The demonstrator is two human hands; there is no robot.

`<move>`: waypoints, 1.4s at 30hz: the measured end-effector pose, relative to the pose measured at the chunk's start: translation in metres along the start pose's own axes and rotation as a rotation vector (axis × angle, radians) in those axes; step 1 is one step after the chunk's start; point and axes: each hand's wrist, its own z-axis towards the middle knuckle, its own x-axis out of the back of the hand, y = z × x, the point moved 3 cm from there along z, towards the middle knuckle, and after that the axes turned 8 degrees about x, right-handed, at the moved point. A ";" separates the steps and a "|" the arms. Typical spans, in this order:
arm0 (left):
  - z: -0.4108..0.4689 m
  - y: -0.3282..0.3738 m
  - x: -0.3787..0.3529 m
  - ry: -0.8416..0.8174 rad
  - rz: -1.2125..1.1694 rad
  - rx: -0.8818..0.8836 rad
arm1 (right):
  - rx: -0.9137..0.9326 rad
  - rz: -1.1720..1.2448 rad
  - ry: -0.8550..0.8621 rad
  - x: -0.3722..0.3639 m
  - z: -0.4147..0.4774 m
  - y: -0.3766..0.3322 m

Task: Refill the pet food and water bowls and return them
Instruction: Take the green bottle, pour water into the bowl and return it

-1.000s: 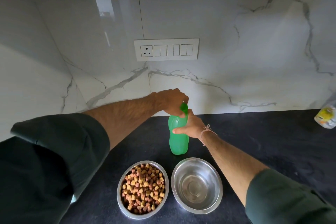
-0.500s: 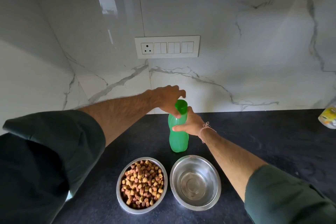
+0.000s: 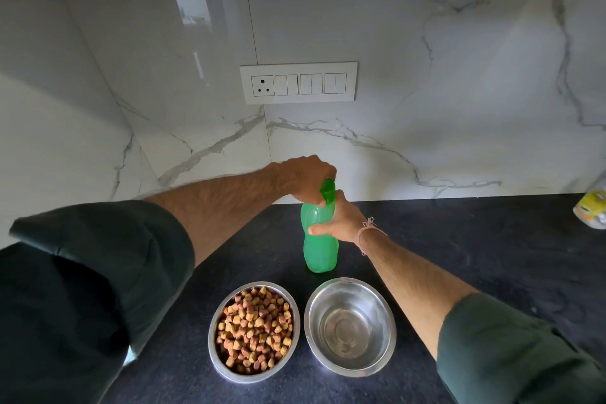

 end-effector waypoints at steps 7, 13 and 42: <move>-0.002 0.001 0.003 -0.037 -0.030 -0.046 | -0.002 -0.003 -0.009 0.000 0.001 0.000; 0.001 0.000 0.002 0.011 -0.065 0.072 | -0.006 -0.003 -0.010 0.000 0.001 0.001; -0.003 -0.001 0.002 -0.016 -0.022 0.097 | -0.044 -0.023 -0.016 -0.002 0.006 0.004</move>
